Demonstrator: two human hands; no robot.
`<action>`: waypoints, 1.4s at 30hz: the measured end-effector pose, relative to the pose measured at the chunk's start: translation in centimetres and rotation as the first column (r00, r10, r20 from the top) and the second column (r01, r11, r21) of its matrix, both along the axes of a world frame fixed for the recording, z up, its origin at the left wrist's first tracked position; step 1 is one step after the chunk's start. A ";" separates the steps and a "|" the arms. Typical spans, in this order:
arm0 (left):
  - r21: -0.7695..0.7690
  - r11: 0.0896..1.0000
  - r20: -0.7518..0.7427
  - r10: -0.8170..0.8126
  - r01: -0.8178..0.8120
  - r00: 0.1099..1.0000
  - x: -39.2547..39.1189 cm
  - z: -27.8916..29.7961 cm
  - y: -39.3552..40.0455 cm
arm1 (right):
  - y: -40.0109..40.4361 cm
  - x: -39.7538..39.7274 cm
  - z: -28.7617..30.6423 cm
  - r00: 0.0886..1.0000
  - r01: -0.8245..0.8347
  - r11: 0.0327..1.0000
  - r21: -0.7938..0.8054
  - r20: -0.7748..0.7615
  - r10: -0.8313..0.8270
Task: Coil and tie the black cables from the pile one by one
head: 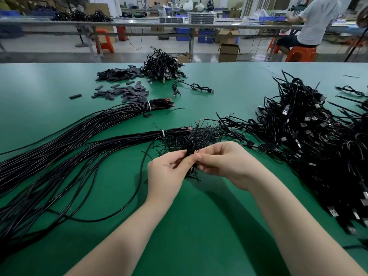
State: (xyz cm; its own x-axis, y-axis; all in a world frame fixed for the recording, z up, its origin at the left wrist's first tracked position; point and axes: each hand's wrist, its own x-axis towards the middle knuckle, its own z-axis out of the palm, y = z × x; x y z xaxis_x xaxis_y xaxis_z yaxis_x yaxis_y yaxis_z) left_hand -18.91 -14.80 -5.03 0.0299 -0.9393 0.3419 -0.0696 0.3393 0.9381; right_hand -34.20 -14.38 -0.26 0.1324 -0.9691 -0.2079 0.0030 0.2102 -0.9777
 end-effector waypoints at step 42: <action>0.048 0.983 -0.122 -0.170 0.177 0.978 -0.5 0.1 0.4 | 0.3 0.1 0.4 0.992 0.027 0.984 0.174 -0.130 -0.004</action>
